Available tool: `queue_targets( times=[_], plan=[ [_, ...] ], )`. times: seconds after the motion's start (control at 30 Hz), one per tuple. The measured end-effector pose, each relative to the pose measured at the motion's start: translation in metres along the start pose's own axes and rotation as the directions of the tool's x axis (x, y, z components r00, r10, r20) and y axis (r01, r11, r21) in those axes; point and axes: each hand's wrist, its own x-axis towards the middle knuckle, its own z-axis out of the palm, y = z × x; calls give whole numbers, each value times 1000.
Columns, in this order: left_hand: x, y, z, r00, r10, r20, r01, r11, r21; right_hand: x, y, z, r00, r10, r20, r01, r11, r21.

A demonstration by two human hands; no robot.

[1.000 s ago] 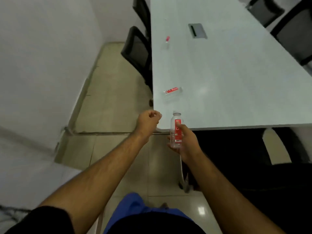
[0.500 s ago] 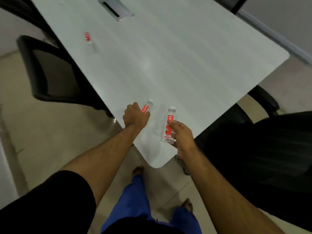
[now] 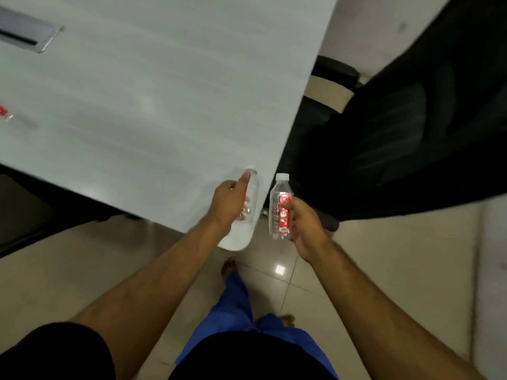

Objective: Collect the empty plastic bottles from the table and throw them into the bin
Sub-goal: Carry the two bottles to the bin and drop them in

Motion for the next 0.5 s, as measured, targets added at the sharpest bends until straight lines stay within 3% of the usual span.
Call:
queue_targets(
  times=[0.17, 0.27, 0.5],
  plan=[
    [-55, -20, 88, 967, 89, 240, -119, 986, 113, -40, 39, -83, 992, 42, -118, -25, 990, 135],
    [-88, -37, 160, 925, 69, 374, -153, 968, 197, -72, 63, -155, 973, 62, -223, 14, 945, 326],
    [-153, -74, 305, 837, 96, 538, -326, 878, 351, -130, 101, -296, 908, 104, -405, 142, 835, 532]
  ],
)
